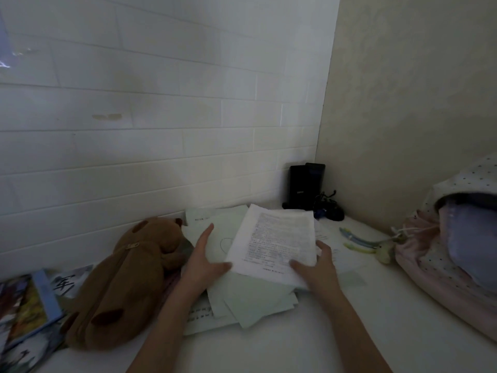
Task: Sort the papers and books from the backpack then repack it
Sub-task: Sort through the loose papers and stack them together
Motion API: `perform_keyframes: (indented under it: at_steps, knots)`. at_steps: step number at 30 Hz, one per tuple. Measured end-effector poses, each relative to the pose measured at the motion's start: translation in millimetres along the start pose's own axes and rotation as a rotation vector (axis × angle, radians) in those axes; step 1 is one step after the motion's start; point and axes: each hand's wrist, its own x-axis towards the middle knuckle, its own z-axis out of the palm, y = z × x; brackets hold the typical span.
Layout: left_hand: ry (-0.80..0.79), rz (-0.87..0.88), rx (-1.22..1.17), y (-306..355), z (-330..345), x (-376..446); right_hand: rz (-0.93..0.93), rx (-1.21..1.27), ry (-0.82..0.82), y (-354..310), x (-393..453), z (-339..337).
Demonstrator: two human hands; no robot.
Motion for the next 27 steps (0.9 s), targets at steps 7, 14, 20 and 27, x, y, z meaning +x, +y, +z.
perform_keyframes:
  at_steps: [7,14,20,27]
  knots:
    - [0.179,-0.014,-0.101,-7.7,3.7,1.6,-0.264,0.298,0.778,-22.8,0.2,-13.2]
    - [0.286,-0.010,0.066,-7.2,4.4,1.9,-0.035,0.973,0.188,-16.3,8.8,-35.4]
    - [0.113,-0.198,-0.183,0.7,-1.9,8.9,-0.139,-0.203,-0.065,-0.6,-1.4,5.5]
    - [0.080,-0.290,-0.231,0.5,2.2,-3.2,0.038,-0.044,0.400,-1.5,4.0,-10.8]
